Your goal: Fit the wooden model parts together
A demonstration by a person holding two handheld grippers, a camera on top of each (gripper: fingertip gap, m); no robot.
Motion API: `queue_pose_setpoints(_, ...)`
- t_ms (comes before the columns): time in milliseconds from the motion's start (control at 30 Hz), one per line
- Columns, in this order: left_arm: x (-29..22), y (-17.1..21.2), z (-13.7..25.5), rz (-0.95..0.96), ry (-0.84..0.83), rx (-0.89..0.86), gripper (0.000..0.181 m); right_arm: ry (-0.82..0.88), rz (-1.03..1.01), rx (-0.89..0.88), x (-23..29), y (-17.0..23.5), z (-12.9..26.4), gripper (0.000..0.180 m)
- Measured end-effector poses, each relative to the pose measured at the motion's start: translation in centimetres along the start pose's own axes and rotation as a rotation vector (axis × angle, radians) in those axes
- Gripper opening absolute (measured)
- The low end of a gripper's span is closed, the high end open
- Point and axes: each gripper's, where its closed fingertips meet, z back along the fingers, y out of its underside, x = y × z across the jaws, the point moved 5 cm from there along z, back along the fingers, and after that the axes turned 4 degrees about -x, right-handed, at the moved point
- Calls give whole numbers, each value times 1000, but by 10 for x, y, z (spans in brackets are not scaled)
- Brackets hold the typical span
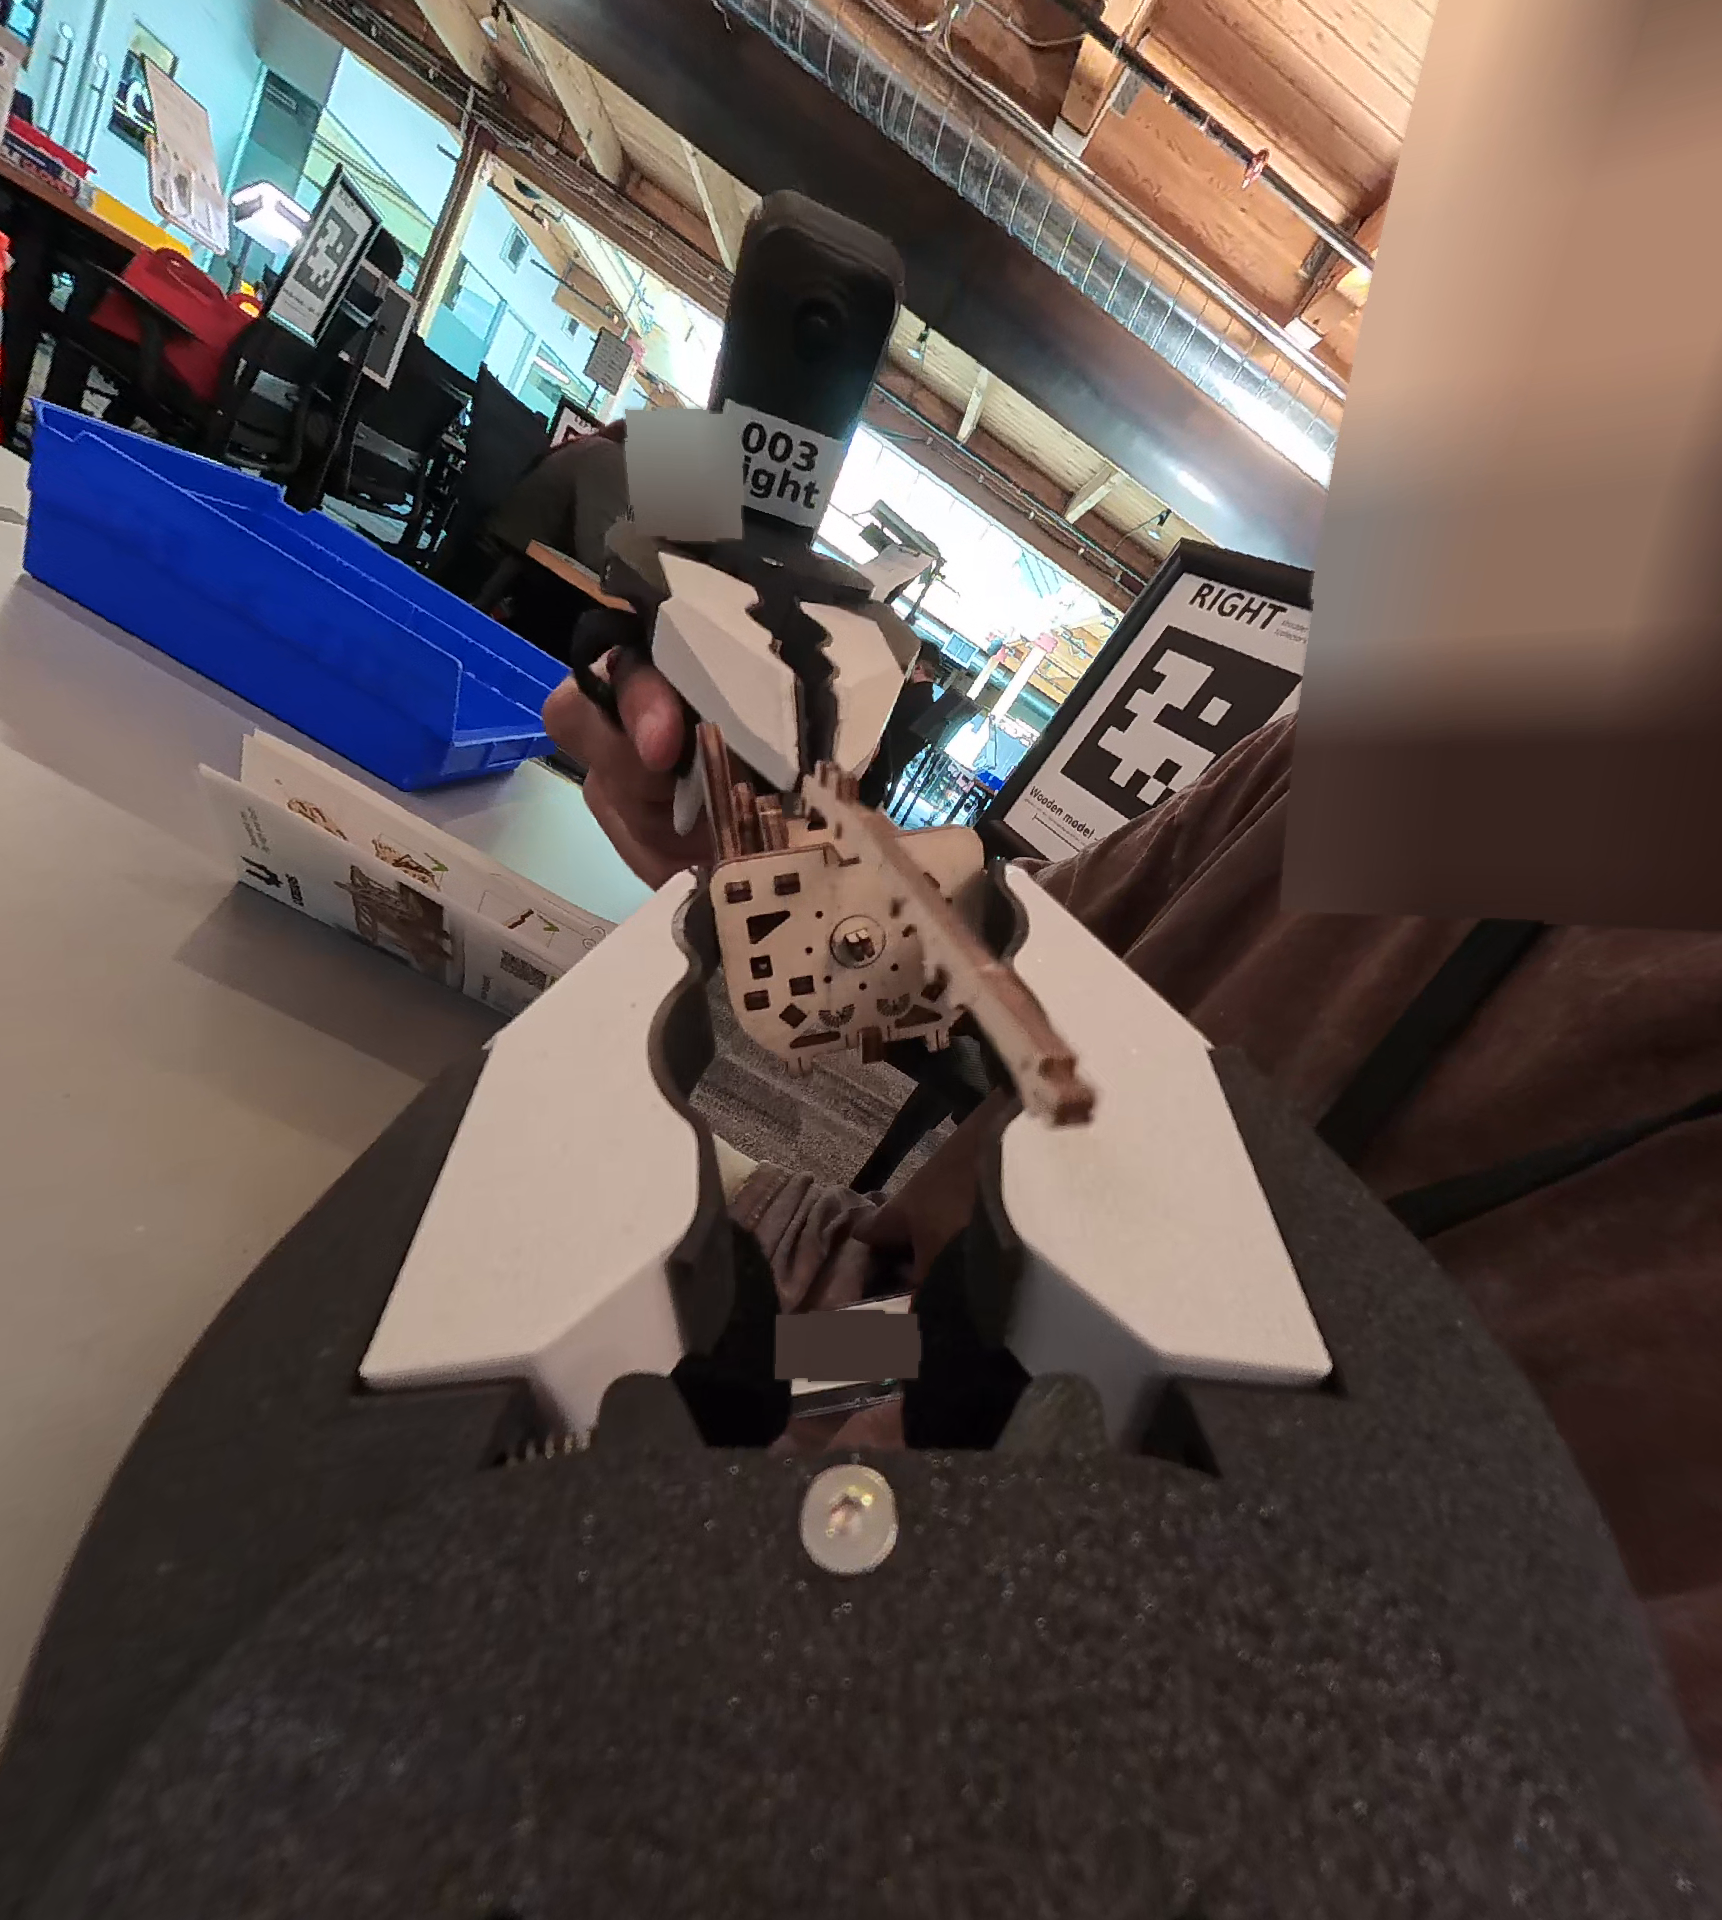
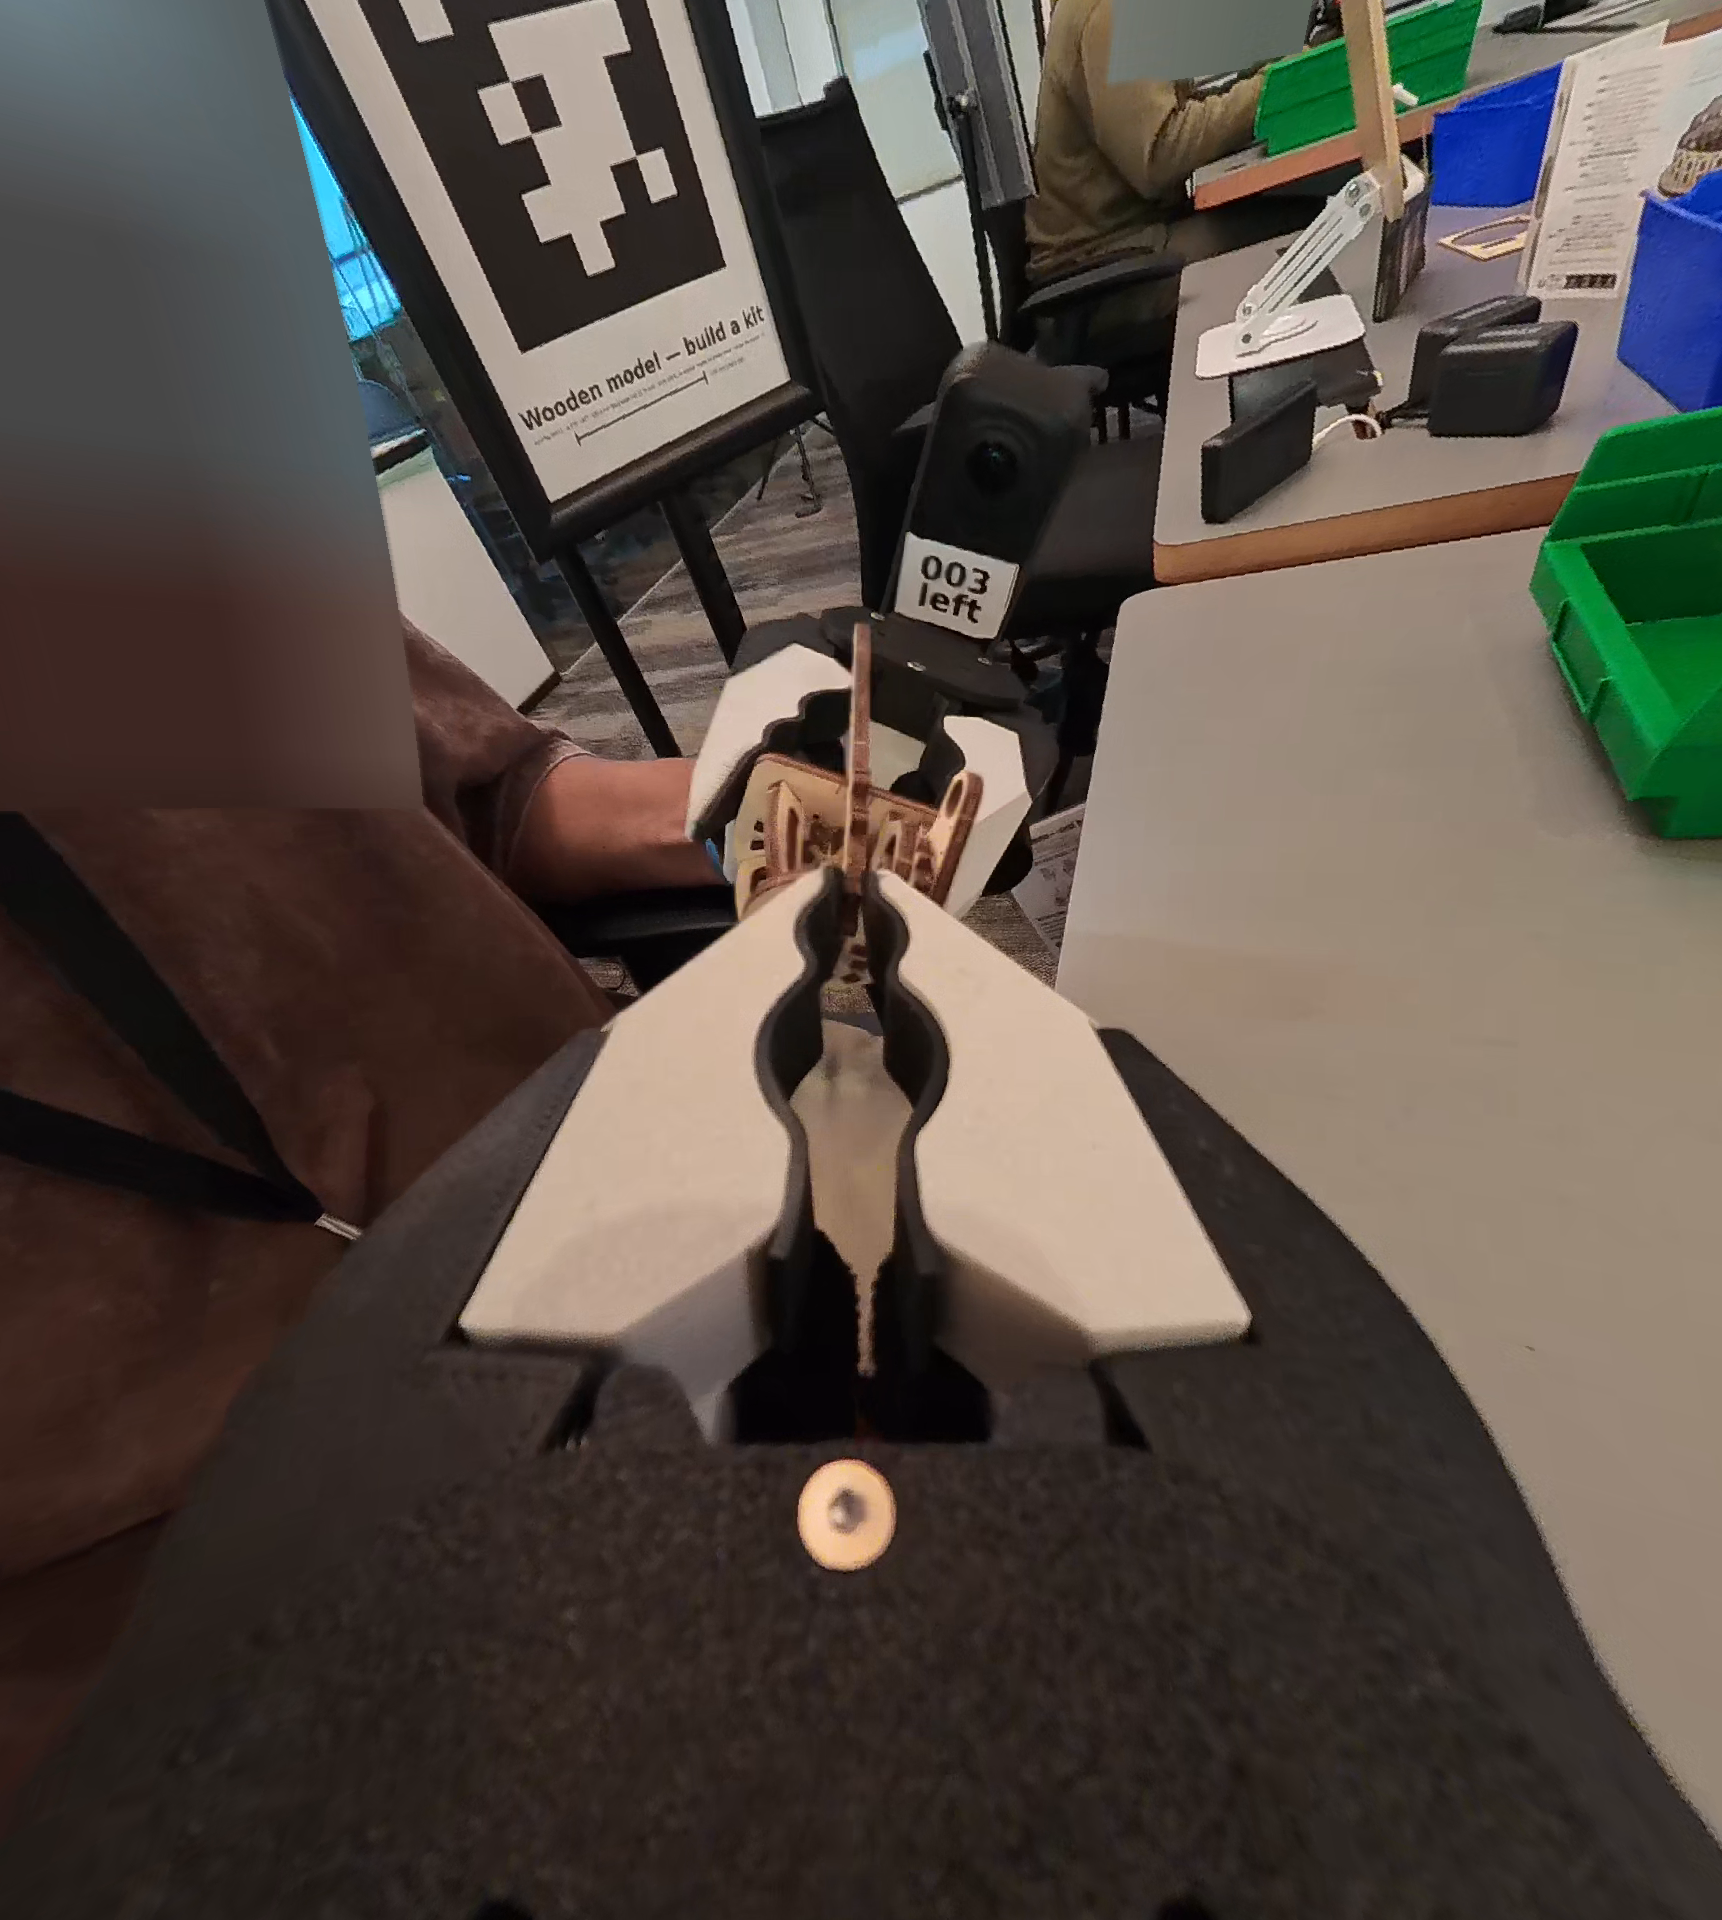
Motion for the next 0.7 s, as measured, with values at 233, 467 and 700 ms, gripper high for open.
queue_pose_setpoints(233, 0, 0, 1, 1, -3, 0, 49, -11, -15, 20, -1, 3, -1, 3)
queue_pose_setpoints(467, 1, -2, 0, 27, 8, -28, 49, 6, 25, 29, -1, 4, 0, 8)
queue_pose_setpoints(700, 0, -6, 0, 159, 100, -119, 49, 162, 422, 8, 12, -15, 8, 34)
